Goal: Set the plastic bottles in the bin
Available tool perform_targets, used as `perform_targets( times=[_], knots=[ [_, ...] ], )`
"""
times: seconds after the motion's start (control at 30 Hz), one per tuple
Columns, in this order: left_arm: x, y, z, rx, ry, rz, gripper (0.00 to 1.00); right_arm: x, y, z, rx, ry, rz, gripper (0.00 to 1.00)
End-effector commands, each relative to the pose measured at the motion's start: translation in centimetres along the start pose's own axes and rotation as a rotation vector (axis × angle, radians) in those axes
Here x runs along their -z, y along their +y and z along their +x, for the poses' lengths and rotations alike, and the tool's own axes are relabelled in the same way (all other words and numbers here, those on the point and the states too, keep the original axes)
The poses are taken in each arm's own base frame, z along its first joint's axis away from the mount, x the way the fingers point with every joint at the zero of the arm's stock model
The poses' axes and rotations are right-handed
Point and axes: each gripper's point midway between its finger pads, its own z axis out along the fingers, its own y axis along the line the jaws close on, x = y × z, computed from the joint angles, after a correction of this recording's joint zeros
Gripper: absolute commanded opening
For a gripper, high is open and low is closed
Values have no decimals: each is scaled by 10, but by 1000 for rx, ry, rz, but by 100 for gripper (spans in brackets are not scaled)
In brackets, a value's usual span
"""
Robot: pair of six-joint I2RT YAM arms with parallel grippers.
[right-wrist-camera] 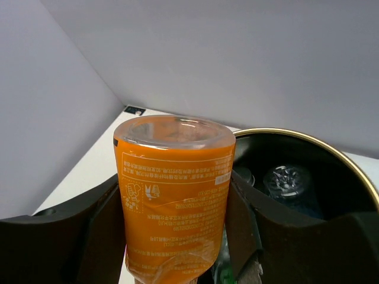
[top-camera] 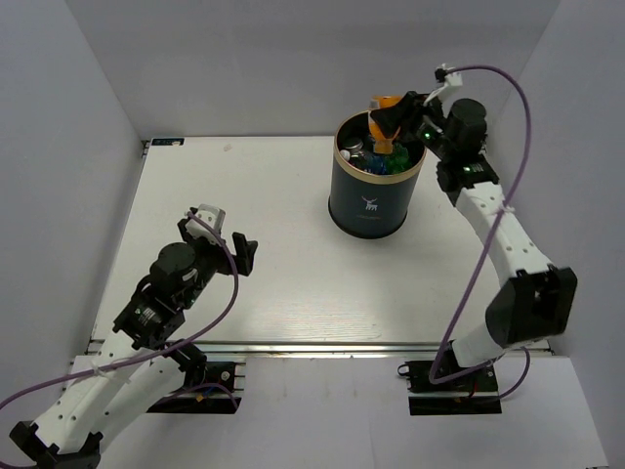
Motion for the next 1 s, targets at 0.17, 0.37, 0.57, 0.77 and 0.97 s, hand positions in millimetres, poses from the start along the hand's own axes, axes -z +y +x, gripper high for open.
perform_targets(
  times=[0.17,0.37,0.57,0.77,0.97],
  knots=[
    [-4,7,4,-19,27,-30,100,-57,-11,0,36,-63,6,21],
    [-5,7,6,-31,36,-31,100,-65,-37,34,60,16,97,90],
    [-5,4,7,-40,39,-13,100,-40,-24,4,100,-57,108,90],
    [-5,-5,5,-44,24,40,100,10,13,-42,111,-128,103,90],
    [-1,-13,-2,-55,-18,96,100,86,41,-23,8,-70,137,90]
  ],
)
